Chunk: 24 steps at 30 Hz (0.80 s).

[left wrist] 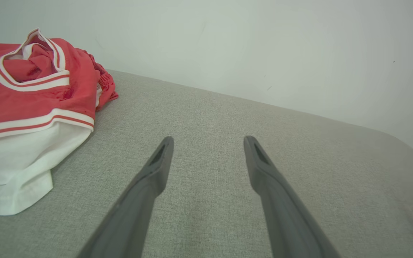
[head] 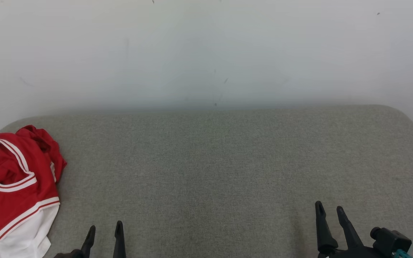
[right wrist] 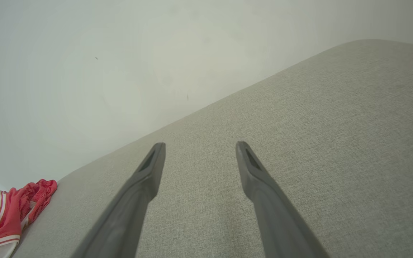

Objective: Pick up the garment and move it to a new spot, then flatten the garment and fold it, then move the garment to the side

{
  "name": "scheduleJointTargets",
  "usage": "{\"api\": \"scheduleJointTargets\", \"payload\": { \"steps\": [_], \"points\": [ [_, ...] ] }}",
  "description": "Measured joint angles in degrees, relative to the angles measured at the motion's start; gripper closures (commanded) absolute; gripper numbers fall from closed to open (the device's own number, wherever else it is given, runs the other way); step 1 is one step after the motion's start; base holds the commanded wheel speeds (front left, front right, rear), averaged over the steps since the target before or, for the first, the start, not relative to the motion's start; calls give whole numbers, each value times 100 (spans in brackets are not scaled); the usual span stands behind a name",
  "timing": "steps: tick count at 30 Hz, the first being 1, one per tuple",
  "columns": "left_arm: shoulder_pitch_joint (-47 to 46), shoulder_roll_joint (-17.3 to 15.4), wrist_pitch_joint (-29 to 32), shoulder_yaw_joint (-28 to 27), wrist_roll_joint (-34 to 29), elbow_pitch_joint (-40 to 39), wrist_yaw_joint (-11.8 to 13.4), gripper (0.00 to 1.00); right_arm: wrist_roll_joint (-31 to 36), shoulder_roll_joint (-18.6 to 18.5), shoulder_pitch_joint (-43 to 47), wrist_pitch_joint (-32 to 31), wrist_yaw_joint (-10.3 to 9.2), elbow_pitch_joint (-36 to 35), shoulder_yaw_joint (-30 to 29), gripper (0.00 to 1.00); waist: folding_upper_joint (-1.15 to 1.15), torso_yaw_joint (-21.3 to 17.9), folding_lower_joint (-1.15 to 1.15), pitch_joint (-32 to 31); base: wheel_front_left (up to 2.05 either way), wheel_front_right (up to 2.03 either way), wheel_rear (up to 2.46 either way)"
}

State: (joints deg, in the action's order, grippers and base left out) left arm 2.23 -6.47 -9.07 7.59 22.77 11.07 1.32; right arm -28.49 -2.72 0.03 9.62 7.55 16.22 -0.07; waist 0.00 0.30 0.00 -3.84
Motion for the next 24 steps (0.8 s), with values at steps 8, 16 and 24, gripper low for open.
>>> {"api": "scheduleJointTargets", "payload": {
  "steps": [8, 16, 24],
  "points": [
    [66, -11, -103, -27, -115, 15, -42, 0, 389, -2, 0, 89, 0, 110, 124, 0, 0, 7, 0, -45, 0, 0, 0],
    [166, 74, -208, -246, -170, -185, -282, 0, 646, -4, -1, 186, 0, 265, 193, 0, 0, 39, 0, -91, 0, 0, 0],
    [261, 199, -304, -449, -448, -265, -437, 0, 661, -5, -21, 282, 0, 467, 330, 0, 0, 35, 0, -123, 0, 0, 0]
  ]
}}
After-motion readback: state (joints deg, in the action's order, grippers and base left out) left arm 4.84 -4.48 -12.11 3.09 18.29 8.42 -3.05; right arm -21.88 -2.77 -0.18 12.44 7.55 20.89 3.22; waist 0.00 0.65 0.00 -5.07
